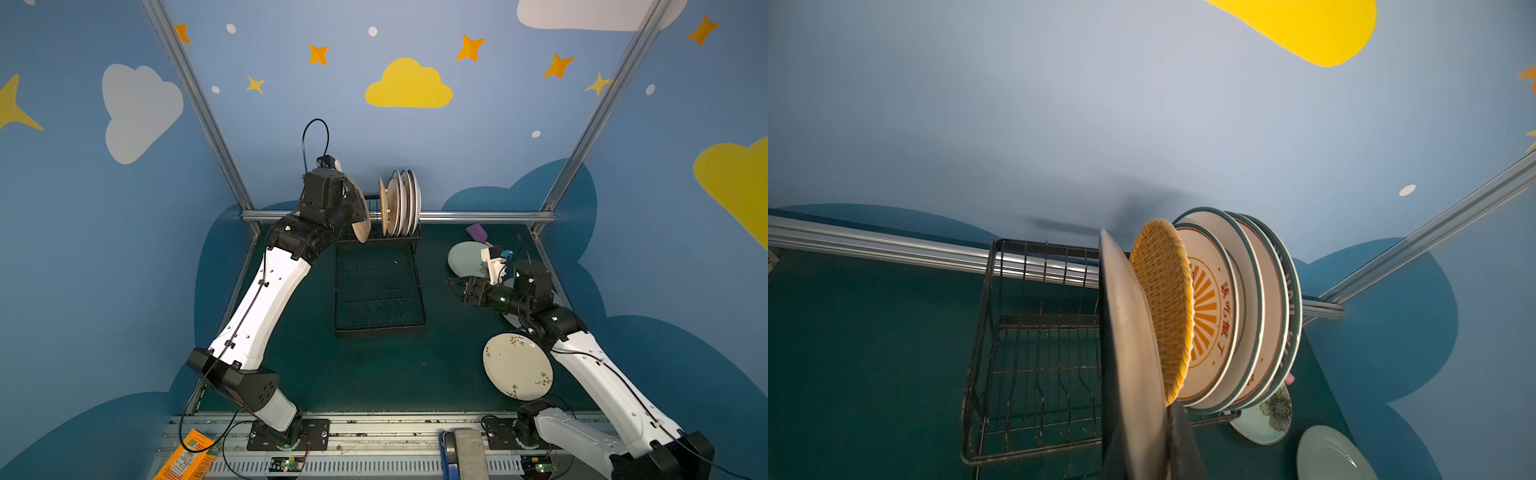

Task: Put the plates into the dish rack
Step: 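Lower the navy plate into the rack slot in front of the wicker plate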

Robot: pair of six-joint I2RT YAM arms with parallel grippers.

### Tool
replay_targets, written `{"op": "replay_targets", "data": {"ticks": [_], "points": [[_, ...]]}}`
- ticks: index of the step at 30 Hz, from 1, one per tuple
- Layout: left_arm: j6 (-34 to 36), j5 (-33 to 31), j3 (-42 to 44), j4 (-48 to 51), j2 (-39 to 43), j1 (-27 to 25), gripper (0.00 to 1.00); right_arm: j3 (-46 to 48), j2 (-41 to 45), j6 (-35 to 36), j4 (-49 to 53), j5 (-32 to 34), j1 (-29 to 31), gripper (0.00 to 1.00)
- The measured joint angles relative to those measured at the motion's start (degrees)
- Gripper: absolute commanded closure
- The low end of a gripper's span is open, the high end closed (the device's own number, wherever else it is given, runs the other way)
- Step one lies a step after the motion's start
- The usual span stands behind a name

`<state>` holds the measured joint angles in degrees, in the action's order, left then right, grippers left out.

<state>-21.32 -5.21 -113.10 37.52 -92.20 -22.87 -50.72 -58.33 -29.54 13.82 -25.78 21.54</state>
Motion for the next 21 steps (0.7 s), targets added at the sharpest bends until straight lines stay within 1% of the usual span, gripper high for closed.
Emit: {"op": "replay_targets", "data": {"ticks": [9,14,21], "points": [[-0.2,2.4,-8.3,0.5,-5.4,1.0,0.96,1.2,-1.9,0.0,-0.7,-0.7,0.3,0.11],[0.0,3.3,-13.5,1.0,-9.7,1.0,0.96,1.2,-1.9,0.1,-0.7,-0.7,0.3,0.11],[1.3,3.0,-16.5,3.7,-14.9,1.0,0.96,1.2,-1.7,0.6,-0.4,-0.6,0.3,0.11]]}}
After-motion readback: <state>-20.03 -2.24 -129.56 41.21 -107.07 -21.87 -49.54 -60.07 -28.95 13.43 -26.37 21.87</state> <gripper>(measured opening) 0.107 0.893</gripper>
